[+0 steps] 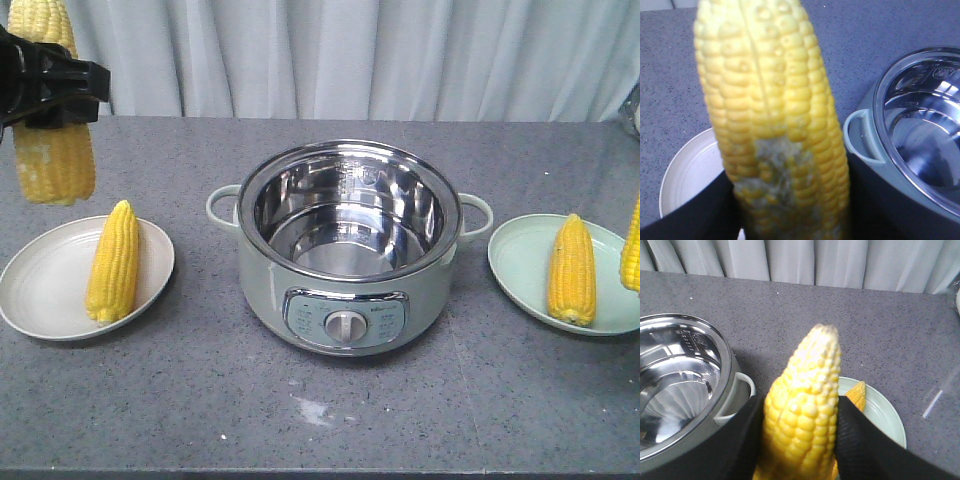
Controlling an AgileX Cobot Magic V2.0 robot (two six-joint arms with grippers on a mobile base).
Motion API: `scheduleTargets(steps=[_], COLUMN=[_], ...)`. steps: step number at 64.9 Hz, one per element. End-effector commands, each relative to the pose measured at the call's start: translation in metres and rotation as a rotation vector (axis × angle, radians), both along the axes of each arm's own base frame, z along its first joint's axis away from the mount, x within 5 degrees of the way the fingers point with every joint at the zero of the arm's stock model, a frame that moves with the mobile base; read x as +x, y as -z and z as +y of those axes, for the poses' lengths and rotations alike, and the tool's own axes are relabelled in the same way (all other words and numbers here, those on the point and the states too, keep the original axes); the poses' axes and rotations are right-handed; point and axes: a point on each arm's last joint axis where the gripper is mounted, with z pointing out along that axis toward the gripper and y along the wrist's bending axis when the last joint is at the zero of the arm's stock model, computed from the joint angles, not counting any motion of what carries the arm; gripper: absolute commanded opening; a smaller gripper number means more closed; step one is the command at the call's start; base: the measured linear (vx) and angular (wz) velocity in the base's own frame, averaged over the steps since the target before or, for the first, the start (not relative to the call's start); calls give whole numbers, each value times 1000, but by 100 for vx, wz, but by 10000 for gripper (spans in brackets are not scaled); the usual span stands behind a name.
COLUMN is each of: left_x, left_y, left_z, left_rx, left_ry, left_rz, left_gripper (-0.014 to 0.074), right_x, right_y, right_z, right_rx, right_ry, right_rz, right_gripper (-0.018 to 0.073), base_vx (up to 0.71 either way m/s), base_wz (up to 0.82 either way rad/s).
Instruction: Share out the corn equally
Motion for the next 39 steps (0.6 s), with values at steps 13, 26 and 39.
scheduleTargets(steps=[13,26,39], left_x=[-7,-7,-7], left_y=[-19,-19,-19], left_z=[2,2,2], left_rx=[-38,-38,-38], left_ry=[1,1,1], left_rz=[-104,-104,-104], left_gripper=[72,72,72], right_x=[-3,-3,-3], right_y=[-16,-16,-16], right_z=[-1,-1,-1], right_rx=[1,2,2], right_ry=[23,23,23], right_rz=[-104,-104,-104], right_gripper=[193,193,193], base_vx=[0,0,0], base_wz=[0,0,0])
